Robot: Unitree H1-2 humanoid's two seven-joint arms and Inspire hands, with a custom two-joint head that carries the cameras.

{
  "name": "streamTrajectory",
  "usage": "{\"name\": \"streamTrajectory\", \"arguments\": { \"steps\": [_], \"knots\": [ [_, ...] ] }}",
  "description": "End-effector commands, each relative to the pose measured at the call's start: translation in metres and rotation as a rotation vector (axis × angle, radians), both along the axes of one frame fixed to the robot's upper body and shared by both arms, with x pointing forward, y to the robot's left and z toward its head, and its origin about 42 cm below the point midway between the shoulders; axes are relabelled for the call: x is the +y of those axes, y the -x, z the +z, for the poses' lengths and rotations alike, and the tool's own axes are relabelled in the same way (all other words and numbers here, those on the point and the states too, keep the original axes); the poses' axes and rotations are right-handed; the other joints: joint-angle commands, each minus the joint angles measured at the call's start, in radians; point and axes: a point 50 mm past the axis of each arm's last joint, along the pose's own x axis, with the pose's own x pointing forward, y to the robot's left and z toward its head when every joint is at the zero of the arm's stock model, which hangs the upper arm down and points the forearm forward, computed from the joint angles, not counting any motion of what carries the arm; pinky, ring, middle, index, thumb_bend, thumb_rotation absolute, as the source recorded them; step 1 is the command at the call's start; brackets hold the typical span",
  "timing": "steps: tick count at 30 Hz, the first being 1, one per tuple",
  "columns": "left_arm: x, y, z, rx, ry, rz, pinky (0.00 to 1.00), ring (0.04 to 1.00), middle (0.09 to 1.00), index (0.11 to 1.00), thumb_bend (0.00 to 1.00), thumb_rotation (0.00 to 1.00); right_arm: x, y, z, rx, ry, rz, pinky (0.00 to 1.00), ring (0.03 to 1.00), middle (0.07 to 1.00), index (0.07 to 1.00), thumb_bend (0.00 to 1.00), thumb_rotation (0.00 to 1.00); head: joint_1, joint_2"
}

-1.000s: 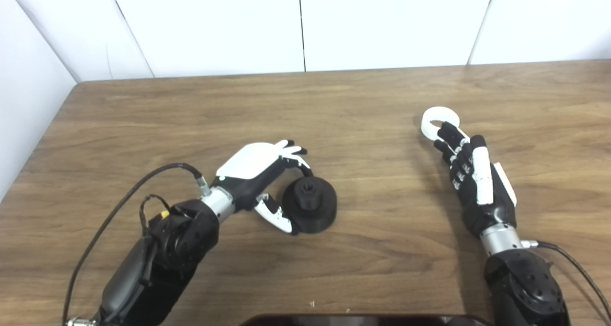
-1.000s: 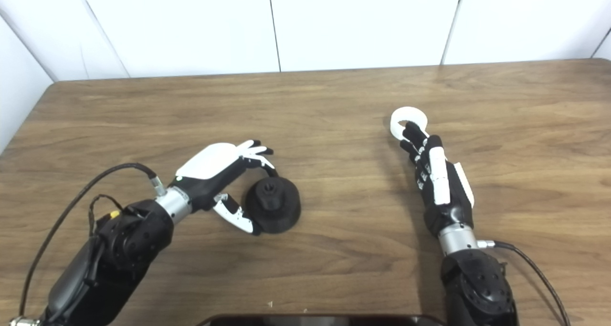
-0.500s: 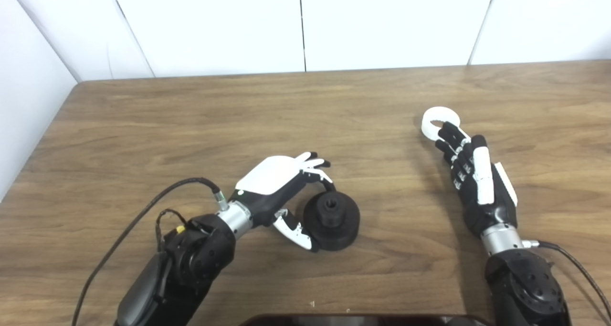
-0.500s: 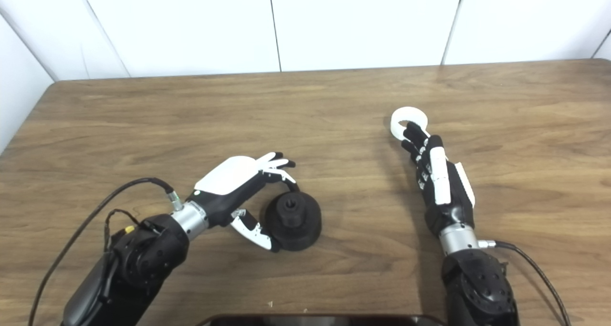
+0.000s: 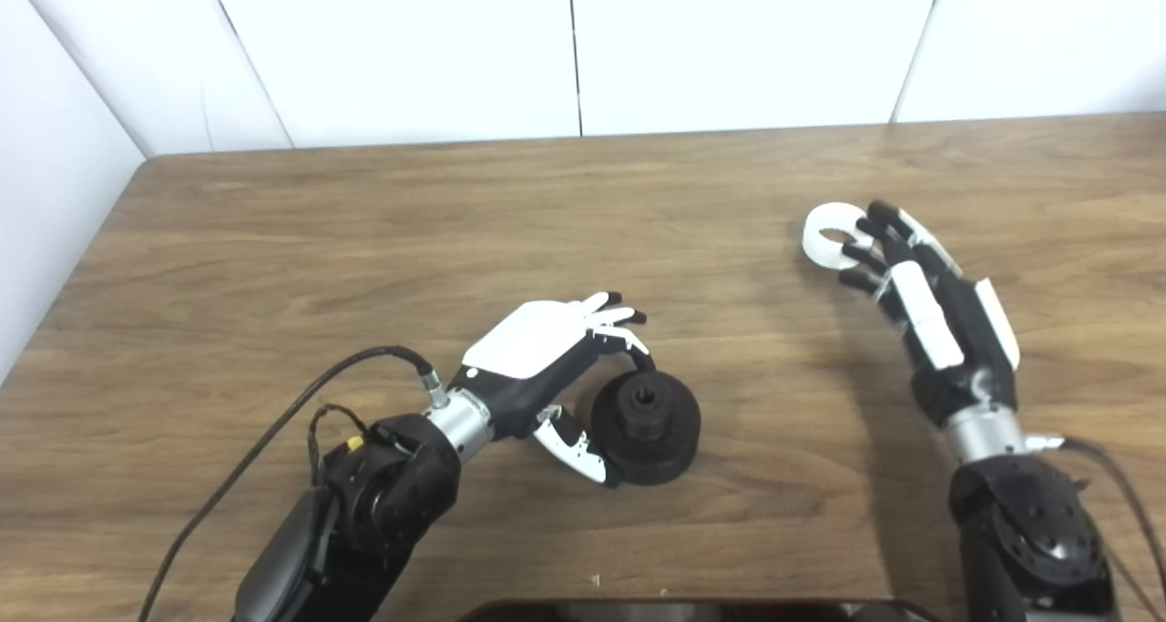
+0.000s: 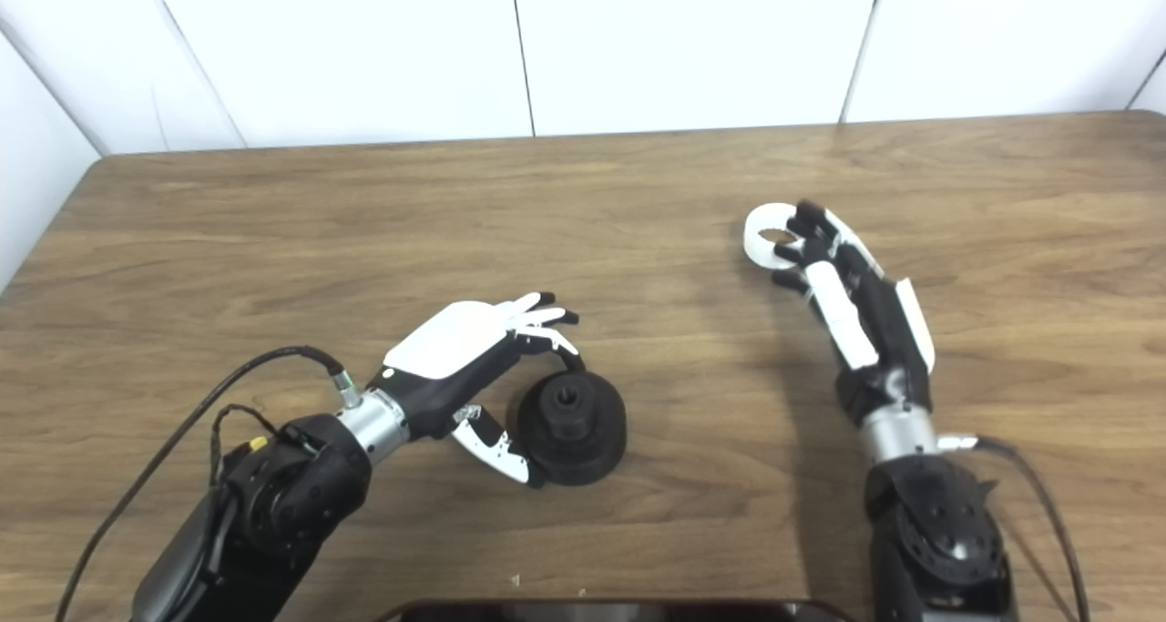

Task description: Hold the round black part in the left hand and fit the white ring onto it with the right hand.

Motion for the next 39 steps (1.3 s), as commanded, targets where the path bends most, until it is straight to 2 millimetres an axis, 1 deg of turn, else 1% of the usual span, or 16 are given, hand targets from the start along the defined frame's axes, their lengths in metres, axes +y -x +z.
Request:
{"name": "streamTrajectory", "arguments": {
  "steps": [1, 2, 3, 5, 7, 9, 10, 11, 16, 23, 29, 32, 39],
  "knots": [
    [0.003, -0.008, 0.008, -0.055, -0.016, 0.005, 0.92, 1.0, 0.937, 0.661, 0.85, 0.15, -0.012, -0.016, 0.044, -0.141, 0.268, -0.057, 0.81, 0.865, 0.87, 0.824, 0.7, 0.42, 0.001, 0.001],
    [0.003, -0.008, 0.007, -0.053, -0.015, 0.004, 0.92, 1.0, 0.937, 0.66, 0.86, 0.15, -0.015, -0.022, 0.05, -0.15, 0.335, -0.064, 0.83, 0.877, 0.877, 0.82, 0.7, 0.4, -0.001, 0.001],
    [0.003, -0.009, 0.007, -0.052, -0.015, 0.004, 0.92, 1.0, 0.939, 0.661, 0.86, 0.15, -0.018, -0.026, 0.054, -0.154, 0.378, -0.07, 0.82, 0.886, 0.891, 0.816, 0.74, 0.39, 0.001, -0.001],
    [0.003, -0.009, 0.006, -0.046, -0.017, 0.006, 0.94, 1.0, 0.941, 0.66, 0.85, 0.14, -0.022, -0.039, 0.062, -0.154, 0.467, -0.073, 0.81, 0.899, 0.904, 0.811, 0.76, 0.38, 0.002, -0.003],
    [0.003, -0.009, 0.005, -0.042, -0.018, 0.011, 0.94, 1.0, 0.942, 0.66, 0.86, 0.15, -0.025, -0.05, 0.069, -0.151, 0.524, -0.077, 0.83, 0.932, 0.923, 0.8, 0.79, 0.37, 0.001, -0.002],
    [0.003, -0.009, 0.005, -0.042, -0.018, 0.016, 0.94, 1.0, 0.942, 0.66, 0.86, 0.14, -0.028, -0.064, 0.074, -0.143, 0.564, -0.082, 0.9, 0.972, 0.937, 0.782, 0.82, 0.35, -0.002, -0.003],
    [0.003, -0.009, 0.005, -0.042, -0.017, 0.017, 0.93, 1.0, 0.942, 0.659, 0.87, 0.14, -0.029, -0.07, 0.077, -0.134, 0.574, -0.08, 0.95, 0.991, 0.957, 0.779, 0.84, 0.33, -0.002, -0.003],
    [0.003, -0.009, 0.005, -0.042, -0.018, 0.017, 0.93, 1.0, 0.941, 0.659, 0.87, 0.14, -0.031, -0.076, 0.078, -0.123, 0.583, -0.077, 0.97, 0.996, 0.963, 0.775, 0.85, 0.33, -0.003, -0.003],
    [0.002, -0.01, 0.005, -0.046, -0.015, 0.013, 0.93, 1.0, 0.941, 0.658, 0.87, 0.14, -0.036, -0.107, 0.08, -0.08, 0.663, -0.049, 0.99, 1.0, 0.96, 0.736, 0.9, 0.34, -0.003, -0.004],
    [0.0, -0.01, 0.003, -0.044, -0.019, 0.011, 0.95, 1.0, 0.942, 0.658, 0.87, 0.15, -0.042, -0.139, 0.077, -0.016, 0.713, -0.01, 1.0, 1.0, 0.951, 0.689, 0.93, 0.32, -0.003, -0.003],
    [0.0, -0.01, 0.002, -0.042, -0.019, 0.012, 0.96, 1.0, 0.945, 0.659, 0.87, 0.16, -0.045, -0.157, 0.074, 0.048, 0.754, 0.014, 1.0, 1.0, 0.954, 0.684, 0.97, 0.35, 0.0, -0.008],
    [0.0, -0.009, 0.002, -0.044, -0.018, 0.011, 0.95, 1.0, 0.944, 0.656, 0.87, 0.16, -0.047, -0.163, 0.073, 0.073, 0.783, 0.023, 1.0, 1.0, 0.958, 0.694, 0.97, 0.38, -0.001, -0.007],
    [0.0, -0.009, 0.003, -0.04, -0.015, 0.01, 0.96, 1.0, 0.946, 0.656, 0.87, 0.16, -0.05, -0.165, 0.07, 0.103, 0.806, 0.038, 1.0, 1.0, 0.958, 0.71, 0.96, 0.37, -0.004, -0.005]
  ]
}}
